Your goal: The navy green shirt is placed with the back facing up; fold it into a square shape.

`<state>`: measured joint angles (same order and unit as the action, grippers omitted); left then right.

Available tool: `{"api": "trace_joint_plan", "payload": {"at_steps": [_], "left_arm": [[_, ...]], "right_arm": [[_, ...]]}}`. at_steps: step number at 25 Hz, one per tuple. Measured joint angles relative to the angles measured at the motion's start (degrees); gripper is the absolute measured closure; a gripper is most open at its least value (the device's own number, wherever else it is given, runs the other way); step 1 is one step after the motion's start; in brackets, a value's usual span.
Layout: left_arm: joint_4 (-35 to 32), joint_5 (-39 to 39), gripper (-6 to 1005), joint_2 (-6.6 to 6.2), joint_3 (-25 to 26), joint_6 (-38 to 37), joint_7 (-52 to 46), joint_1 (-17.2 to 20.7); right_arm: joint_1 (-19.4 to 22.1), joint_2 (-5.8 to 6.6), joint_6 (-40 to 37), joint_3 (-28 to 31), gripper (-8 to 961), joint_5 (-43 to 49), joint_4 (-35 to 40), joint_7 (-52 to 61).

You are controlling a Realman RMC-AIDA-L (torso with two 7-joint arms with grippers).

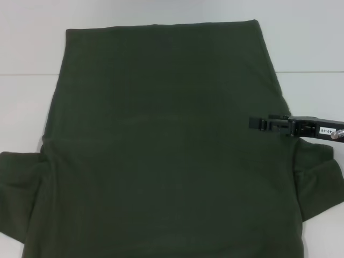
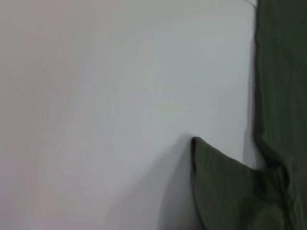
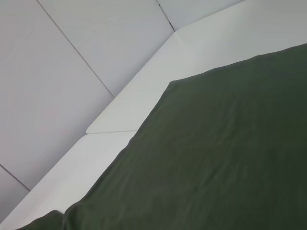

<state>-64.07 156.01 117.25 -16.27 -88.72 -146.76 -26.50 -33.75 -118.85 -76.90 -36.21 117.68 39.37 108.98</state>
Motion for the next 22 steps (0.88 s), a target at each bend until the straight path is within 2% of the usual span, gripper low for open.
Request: {"api": "trace_joint_plan", "payload": {"at_steps": [9,22], "left_arm": [[-1.0,0.7,986,-0.06,0.8,0.2,-1.3,1.0],[-1.8,2.8,985,-1.03,0.3,-1.2,-1.6,-0.8]], "right_arm": [[-0.4,0.02,0.4,0.0,26,0.0,0.0,0.0],[-0.4,0.10,0.6,0.0,27,0.0,0.0,0.0]]}}
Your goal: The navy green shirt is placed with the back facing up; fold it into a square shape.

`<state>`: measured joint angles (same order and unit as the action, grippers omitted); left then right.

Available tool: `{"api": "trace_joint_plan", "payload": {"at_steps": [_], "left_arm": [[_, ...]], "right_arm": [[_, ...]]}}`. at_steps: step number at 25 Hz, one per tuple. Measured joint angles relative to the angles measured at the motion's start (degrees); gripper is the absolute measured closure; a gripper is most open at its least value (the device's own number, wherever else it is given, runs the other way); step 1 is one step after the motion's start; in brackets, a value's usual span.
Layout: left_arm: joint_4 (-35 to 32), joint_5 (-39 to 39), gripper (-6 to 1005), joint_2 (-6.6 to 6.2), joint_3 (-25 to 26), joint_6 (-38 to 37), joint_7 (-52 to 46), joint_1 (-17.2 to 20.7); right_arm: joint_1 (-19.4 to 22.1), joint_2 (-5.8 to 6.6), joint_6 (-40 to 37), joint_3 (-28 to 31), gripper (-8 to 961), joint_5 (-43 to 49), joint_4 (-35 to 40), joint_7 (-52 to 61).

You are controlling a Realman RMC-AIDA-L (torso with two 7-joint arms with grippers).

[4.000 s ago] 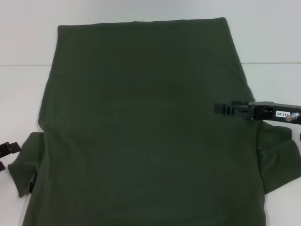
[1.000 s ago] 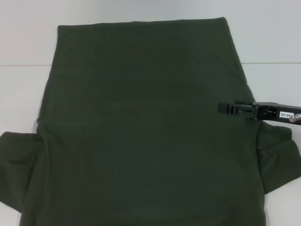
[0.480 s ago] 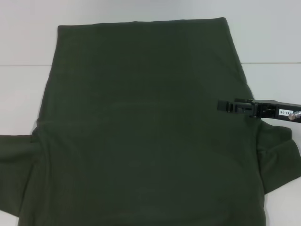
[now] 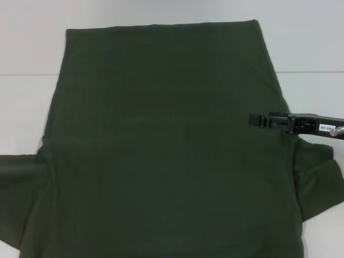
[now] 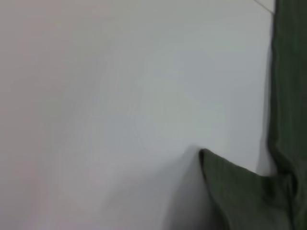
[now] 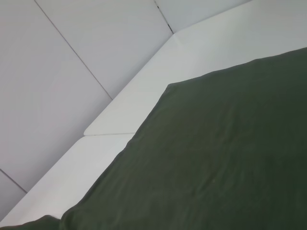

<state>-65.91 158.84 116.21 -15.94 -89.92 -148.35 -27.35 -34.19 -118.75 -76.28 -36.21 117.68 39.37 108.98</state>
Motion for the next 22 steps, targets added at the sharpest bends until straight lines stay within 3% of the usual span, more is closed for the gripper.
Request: {"api": "trace_joint_plan", "payload": {"at_steps": [6,12,22], "left_arm": [[-2.0,1.7,985,-1.43,0.0,-4.1,-0.6,-2.3],[-2.8,3.2,984,-2.06,-1.4,-9.3,-1.8,-4.9],[3.1,-6.7,984,-2.34,-2.3,-15.6,-6.9,-11.2]], "right_arm": [[0.0,0.01,-0.1,-0.2,27,0.0,0.0,0.0],[-0.1,-0.02,-0.1,-0.5,28,0.0,0.0,0.0],[0.0,-0.08,-0.1,-0.5,28,0.0,0.0,0.0]]}}
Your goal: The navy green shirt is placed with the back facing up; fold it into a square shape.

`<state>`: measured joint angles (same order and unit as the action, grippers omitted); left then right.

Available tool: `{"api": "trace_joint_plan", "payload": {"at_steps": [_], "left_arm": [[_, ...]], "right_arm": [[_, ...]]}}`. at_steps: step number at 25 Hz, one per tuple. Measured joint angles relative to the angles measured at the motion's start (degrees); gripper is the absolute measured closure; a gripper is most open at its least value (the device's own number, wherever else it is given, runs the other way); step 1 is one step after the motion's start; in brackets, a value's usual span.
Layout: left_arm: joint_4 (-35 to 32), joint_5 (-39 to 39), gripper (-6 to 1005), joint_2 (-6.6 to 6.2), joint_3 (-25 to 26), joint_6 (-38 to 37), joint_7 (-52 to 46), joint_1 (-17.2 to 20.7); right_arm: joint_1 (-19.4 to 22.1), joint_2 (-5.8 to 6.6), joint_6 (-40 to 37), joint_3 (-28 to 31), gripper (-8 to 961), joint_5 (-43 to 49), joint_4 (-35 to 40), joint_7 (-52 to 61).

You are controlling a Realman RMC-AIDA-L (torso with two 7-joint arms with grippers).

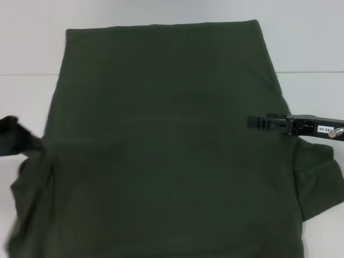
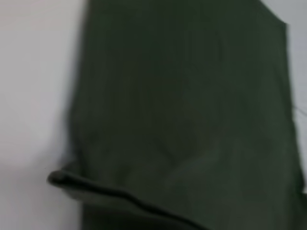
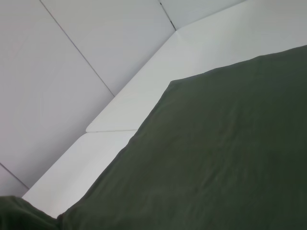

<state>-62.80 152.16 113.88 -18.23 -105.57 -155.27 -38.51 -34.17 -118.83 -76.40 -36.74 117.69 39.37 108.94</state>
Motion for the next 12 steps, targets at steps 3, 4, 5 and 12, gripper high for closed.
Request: {"api": "trace_joint_plan", "payload": {"at_steps": [3,4,5,12], "left_arm": [[3.2,-1.1,983,-0.06,-0.2,0.3,-0.4,-1.6],[4.4,-1.3,983,0.01,-0.5,0.8,-0.4,-2.1],[5.4,-1.3,983,0.09,-0.8,1.7,-0.4,-2.4],[12.6,-2.6,903,0.42,-4.7,8.8,0.9,-3.4]], "right_arm": [[0.0,0.00,0.0,0.0,28,0.0,0.0,0.0],[0.0,0.00,0.0,0.0,28,0.0,0.0,0.0],[0.0,0.00,0.1,0.0,28,0.0,0.0,0.0],[0.0,-0.09,0.1,-0.1,27,0.0,0.0,0.0]]}}
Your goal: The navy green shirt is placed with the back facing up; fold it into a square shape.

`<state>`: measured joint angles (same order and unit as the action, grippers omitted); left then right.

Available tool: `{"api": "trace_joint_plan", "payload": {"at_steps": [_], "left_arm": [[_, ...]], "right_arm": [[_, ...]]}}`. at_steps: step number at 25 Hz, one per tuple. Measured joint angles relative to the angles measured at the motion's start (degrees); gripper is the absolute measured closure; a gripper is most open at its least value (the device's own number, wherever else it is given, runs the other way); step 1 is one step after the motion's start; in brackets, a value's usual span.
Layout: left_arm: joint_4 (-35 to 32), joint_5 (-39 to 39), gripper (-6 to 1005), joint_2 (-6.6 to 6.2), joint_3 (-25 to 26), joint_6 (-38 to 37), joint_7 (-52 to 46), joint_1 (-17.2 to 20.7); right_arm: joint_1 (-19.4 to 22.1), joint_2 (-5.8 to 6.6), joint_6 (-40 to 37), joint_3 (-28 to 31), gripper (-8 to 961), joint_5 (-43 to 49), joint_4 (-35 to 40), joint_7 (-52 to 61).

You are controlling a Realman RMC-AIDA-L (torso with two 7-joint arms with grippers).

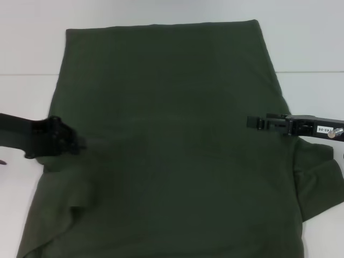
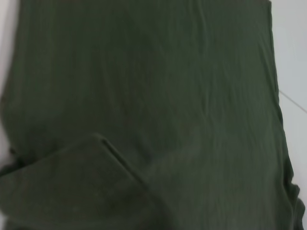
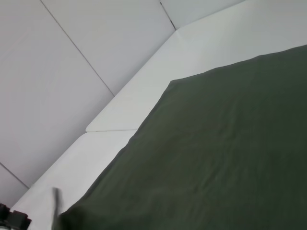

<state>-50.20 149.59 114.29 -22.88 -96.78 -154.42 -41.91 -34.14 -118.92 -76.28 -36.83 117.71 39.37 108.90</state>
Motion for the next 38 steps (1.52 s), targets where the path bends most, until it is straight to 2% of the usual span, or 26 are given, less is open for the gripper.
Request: {"api": "trace_joint_plan", "payload": {"at_steps": [3,8,10,13,16,18,20,22,25,30,38], "left_arm": [[1.4,-3.4,801,0.39,-2.2,0.3,3.5,-0.1],[0.7,-12.3,572,0.34,-1.4,-4.5,12.1,1.7],[-0.6,-15.6,502,0.24,-1.0,-7.3,18.0,3.6],[-2.2,-17.6,397,1.20,-0.9,-10.9,31.6,6.7],[-3.3,-17.8,396,3.37,-1.1,-10.9,42.1,9.5],[-3.6,-17.8,395,4.37,-1.2,-9.9,45.0,10.8],[-3.6,-17.8,394,4.82,-1.3,-8.6,46.1,11.4],[-3.5,-17.8,393,4.99,-1.2,-7.4,46.7,11.7],[-3.1,-17.8,393,5.13,-0.7,-5.0,47.3,12.1],[-3.1,-17.9,396,5.87,-0.9,-1.1,48.0,12.4],[-3.0,-18.0,405,6.88,-1.1,-0.4,48.6,12.1]], "right_arm": [[0.1,0.00,0.0,0.0,27,0.0,0.0,0.0],[0.1,0.18,-0.4,0.1,28,0.0,0.0,0.0],[0.1,0.52,-1.1,0.1,27,0.0,0.0,0.2],[0.1,1.51,-2.7,0.1,27,0.1,0.0,1.1],[0.2,2.43,-4.0,0.1,27,0.1,0.0,2.5],[0.3,3.44,-5.5,0.0,27,0.2,0.3,4.5],[0.2,4.76,-7.6,-0.1,27,1.2,0.6,7.7],[-0.3,6.64,-9.8,-0.3,27,4.8,1.8,13.8],[-0.6,7.90,-11.8,-0.3,28,13.2,6.0,23.5],[-0.7,8.30,-13.5,0.7,28,24.7,12.6,31.9],[-1.2,7.68,-13.0,0.6,27,29.6,12.9,31.0]]}}
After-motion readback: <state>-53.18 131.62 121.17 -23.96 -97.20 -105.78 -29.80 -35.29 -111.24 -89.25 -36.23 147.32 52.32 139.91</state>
